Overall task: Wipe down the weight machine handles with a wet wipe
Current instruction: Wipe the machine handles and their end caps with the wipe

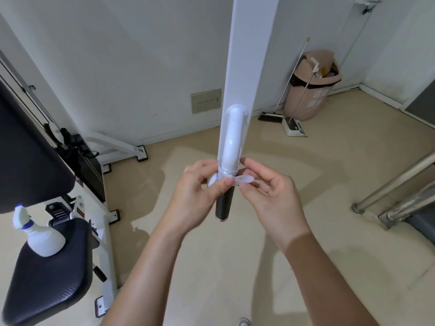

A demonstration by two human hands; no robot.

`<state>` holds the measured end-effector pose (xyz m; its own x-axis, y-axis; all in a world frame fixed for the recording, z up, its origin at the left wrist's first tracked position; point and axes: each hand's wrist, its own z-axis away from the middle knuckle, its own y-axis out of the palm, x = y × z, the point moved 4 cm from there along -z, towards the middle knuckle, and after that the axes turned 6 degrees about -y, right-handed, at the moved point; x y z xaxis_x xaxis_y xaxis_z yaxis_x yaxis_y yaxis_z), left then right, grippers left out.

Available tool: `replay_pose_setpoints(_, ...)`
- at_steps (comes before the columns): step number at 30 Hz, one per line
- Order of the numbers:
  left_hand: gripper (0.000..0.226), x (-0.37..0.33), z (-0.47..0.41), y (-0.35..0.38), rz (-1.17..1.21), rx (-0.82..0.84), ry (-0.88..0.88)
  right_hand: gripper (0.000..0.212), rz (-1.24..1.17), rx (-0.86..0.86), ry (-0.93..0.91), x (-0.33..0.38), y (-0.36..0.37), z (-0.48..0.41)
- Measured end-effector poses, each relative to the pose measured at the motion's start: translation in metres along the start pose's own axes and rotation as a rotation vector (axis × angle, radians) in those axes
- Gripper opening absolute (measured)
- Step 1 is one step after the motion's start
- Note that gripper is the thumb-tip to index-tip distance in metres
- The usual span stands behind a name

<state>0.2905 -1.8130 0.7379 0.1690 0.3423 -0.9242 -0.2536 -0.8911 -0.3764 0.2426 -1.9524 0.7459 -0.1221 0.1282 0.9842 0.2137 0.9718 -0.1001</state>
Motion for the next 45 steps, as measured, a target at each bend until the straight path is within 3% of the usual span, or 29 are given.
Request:
replay_pose_setpoints(2,0.012,-0.002,-0.002,-0.003,-0.091,-0.059,-0.03,0.04,0.053,0.006,-0.02,0.001,0.0,0.002)
replay_pose_setpoints(6,0.012,-0.01,0.016,0.017,-0.136,-0.46,-0.104,0.043,0.101,0.035,-0.053,0.002,0.005,0.003)
replay_pose_setpoints(8,0.011,-0.01,0.021,0.023,-0.11,-0.53,-0.1,0.053,0.168,0.047,-0.105,0.006,0.008,0.002)
replay_pose_setpoints(10,0.012,-0.01,0.018,0.019,-0.113,-0.504,-0.122,0.059,0.227,0.065,-0.13,0.009,0.009,0.0)
replay_pose_setpoints(14,0.021,-0.023,0.011,0.017,-0.245,-0.512,-0.168,0.039,0.201,0.056,-0.118,0.004,0.002,-0.005)
replay_pose_setpoints(17,0.021,-0.022,0.011,0.019,-0.207,-0.516,-0.156,0.057,0.074,0.063,-0.069,0.0,-0.001,-0.004)
replay_pose_setpoints(19,0.015,-0.016,0.01,0.011,-0.132,-0.399,-0.142,0.06,0.061,0.06,-0.071,-0.004,-0.002,0.0)
replay_pose_setpoints(23,0.012,-0.01,0.003,-0.007,0.105,-0.104,-0.171,0.044,0.081,0.067,-0.078,-0.01,0.0,0.0)
replay_pose_setpoints(28,0.014,-0.003,-0.006,-0.014,0.227,0.034,-0.137,0.048,0.109,0.062,-0.12,-0.003,0.004,0.005)
replay_pose_setpoints(30,0.01,-0.007,-0.005,-0.006,0.055,-0.006,-0.103,0.051,0.16,0.032,-0.132,-0.006,0.005,0.006)
replay_pose_setpoints(32,0.012,-0.012,-0.001,0.005,-0.17,-0.19,-0.096,0.052,0.221,0.005,-0.12,-0.008,0.004,0.005)
replay_pose_setpoints(35,0.027,-0.018,0.002,0.016,-0.187,-0.408,-0.141,0.054,0.13,-0.019,-0.045,-0.012,0.003,0.007)
replay_pose_setpoints(40,0.024,-0.018,-0.001,0.019,-0.148,-0.309,-0.193,0.071,0.365,-0.075,-0.088,-0.023,0.018,0.023)
replay_pose_setpoints(45,0.006,-0.004,0.007,0.018,0.206,-0.116,-0.241,0.043,0.338,-0.28,-0.088,-0.026,0.017,0.019)
